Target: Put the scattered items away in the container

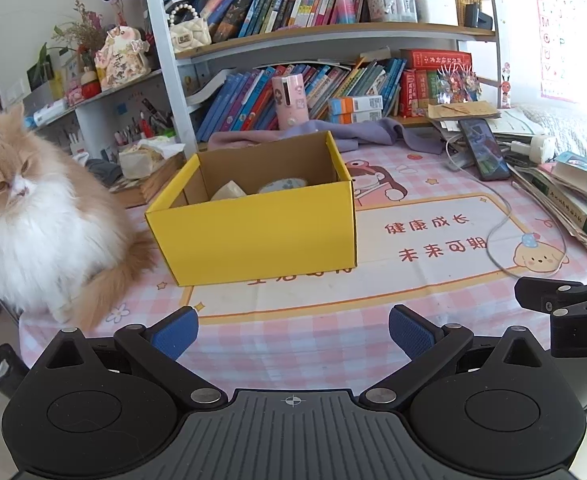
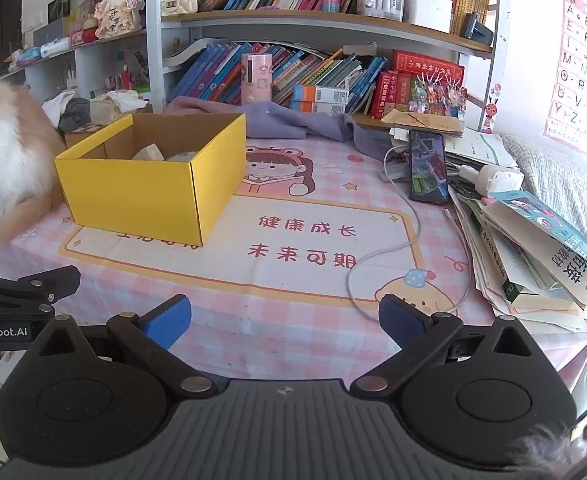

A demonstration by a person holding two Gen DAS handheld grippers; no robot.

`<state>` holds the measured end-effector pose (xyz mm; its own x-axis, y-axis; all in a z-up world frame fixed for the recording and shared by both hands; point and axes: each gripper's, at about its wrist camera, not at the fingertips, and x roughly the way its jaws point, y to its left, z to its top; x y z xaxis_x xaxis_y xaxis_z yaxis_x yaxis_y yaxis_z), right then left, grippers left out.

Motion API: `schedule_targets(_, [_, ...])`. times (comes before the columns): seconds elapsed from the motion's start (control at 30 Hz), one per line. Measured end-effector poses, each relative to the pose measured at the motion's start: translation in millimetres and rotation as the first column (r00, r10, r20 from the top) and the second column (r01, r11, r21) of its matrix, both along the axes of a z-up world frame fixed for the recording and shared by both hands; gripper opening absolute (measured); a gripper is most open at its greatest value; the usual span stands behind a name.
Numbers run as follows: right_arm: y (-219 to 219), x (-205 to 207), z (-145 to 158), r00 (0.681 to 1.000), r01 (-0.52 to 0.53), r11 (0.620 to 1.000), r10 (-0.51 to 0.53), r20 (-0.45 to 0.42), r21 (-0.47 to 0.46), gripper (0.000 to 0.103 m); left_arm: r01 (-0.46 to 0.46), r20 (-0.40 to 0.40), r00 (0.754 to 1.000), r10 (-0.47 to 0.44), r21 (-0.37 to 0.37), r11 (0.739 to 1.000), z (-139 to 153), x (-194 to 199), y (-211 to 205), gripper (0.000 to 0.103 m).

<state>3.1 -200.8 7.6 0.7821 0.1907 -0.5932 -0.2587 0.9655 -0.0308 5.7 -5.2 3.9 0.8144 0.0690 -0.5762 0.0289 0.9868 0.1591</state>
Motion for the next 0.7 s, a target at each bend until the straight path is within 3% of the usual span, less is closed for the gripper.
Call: schedule_targets(0.7, [1.4, -1.9, 0.8, 1.0, -0.003, 1.0, 0.003, -0.006, -0.001, 0.103, 0.005, -0.014, 1.0, -0.005, -0.019, 1.0, -1.8, -2.0, 0.8, 0.103])
